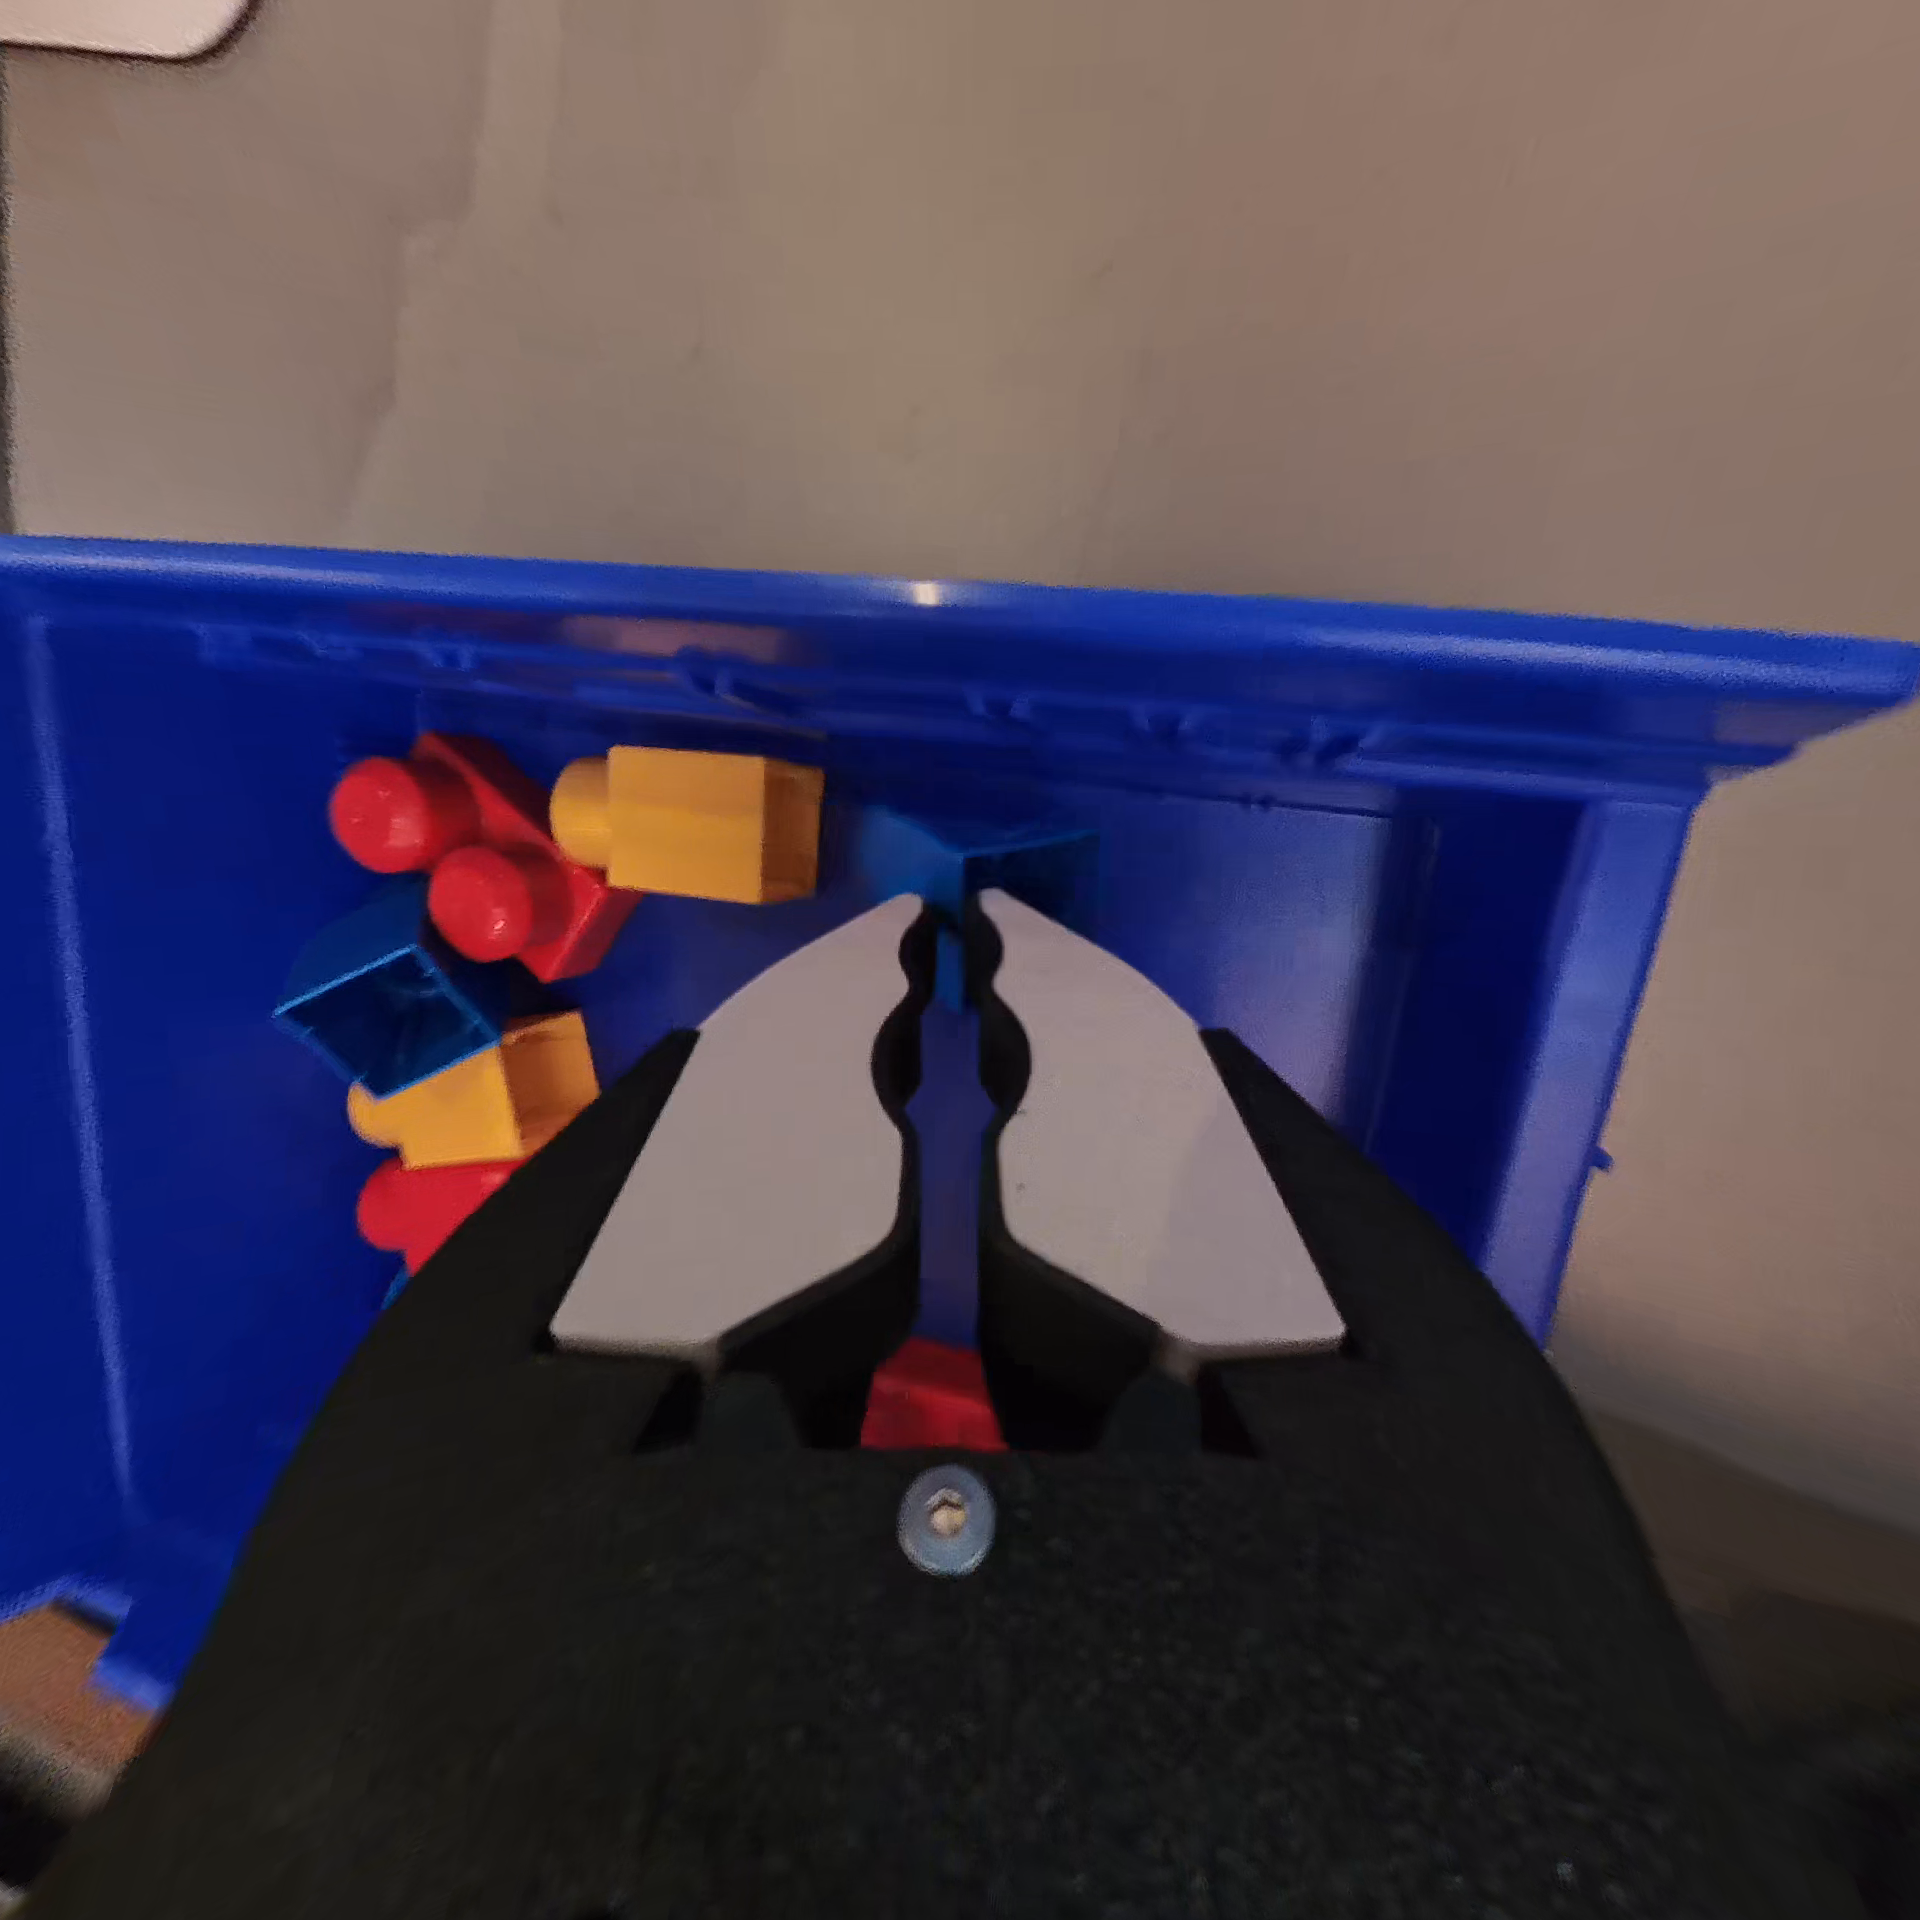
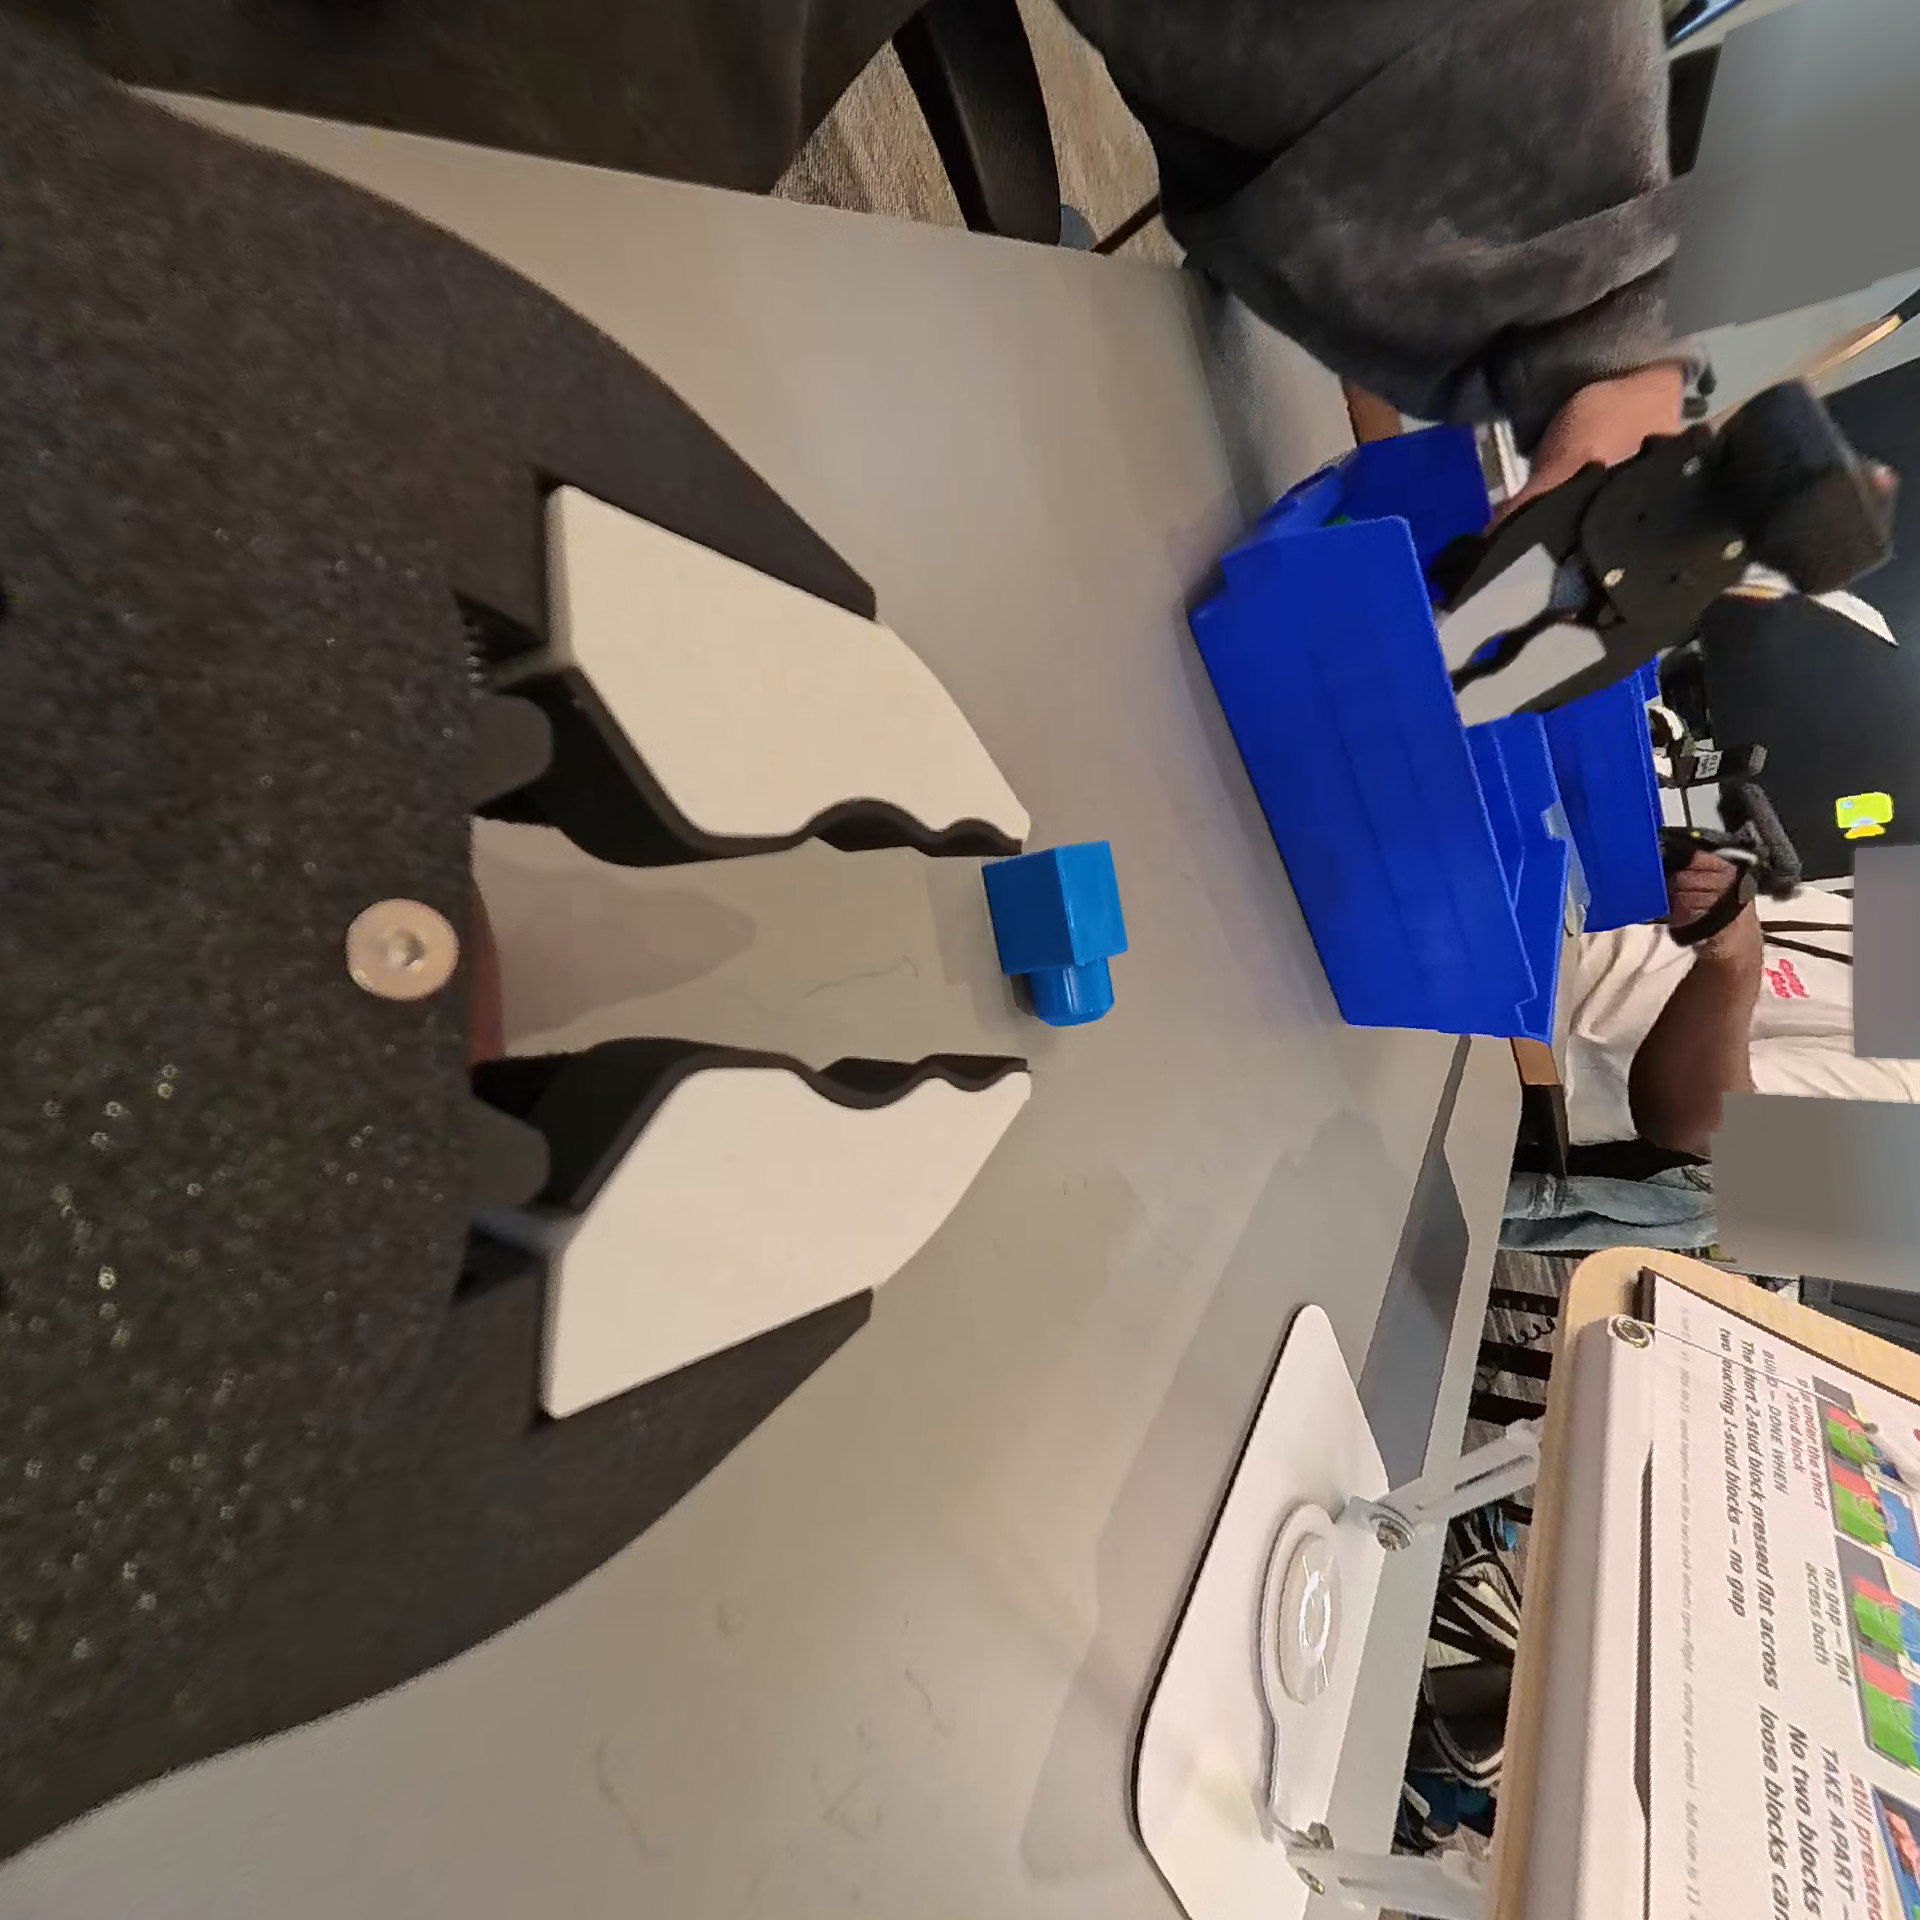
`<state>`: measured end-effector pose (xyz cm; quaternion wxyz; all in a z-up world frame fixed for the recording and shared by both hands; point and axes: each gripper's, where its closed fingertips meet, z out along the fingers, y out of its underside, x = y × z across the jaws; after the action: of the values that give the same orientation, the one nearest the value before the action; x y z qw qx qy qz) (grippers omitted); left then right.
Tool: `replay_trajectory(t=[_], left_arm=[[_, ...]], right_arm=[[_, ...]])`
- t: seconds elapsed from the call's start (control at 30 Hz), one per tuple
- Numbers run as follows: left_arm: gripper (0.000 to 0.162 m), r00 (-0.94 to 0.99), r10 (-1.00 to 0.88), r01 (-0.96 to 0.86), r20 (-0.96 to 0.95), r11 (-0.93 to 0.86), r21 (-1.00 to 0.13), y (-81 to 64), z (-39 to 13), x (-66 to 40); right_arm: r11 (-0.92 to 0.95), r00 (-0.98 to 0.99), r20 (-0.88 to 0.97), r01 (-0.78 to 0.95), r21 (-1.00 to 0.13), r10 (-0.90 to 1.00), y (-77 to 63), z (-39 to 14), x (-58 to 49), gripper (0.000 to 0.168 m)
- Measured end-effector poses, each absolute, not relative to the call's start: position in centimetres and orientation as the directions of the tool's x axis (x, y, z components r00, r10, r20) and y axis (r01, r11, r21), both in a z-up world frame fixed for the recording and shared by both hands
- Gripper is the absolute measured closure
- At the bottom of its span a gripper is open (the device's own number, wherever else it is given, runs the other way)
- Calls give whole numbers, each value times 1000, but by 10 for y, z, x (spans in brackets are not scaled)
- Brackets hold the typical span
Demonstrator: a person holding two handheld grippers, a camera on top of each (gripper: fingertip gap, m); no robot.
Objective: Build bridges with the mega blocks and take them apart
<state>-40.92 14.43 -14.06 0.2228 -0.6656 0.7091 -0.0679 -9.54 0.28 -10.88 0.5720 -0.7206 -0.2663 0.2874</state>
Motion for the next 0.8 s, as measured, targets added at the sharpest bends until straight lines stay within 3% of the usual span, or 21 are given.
replay_trajectory(t=[0.33,0.43,0.63,0.8], left_arm=[[152,15,-974,-947,-225,58,-315,122,-130,-436],[136,29,-972,-946,-235,49,-320,118,-124,-439],[122,39,-968,-965,-248,29,-262,112,-111,-459],[99,-87,-954,-991,-288,111,-70,117,-140,-475]], right_arm=[[-202,676,-103,69,-977,730,-1,-110,-100,132],[-200,674,-102,70,-977,732,-2,-109,-100,132],[-207,668,-105,75,-975,737,-2,-111,-102,132],[-216,667,-111,76,-973,737,-2,-112,-102,133]])
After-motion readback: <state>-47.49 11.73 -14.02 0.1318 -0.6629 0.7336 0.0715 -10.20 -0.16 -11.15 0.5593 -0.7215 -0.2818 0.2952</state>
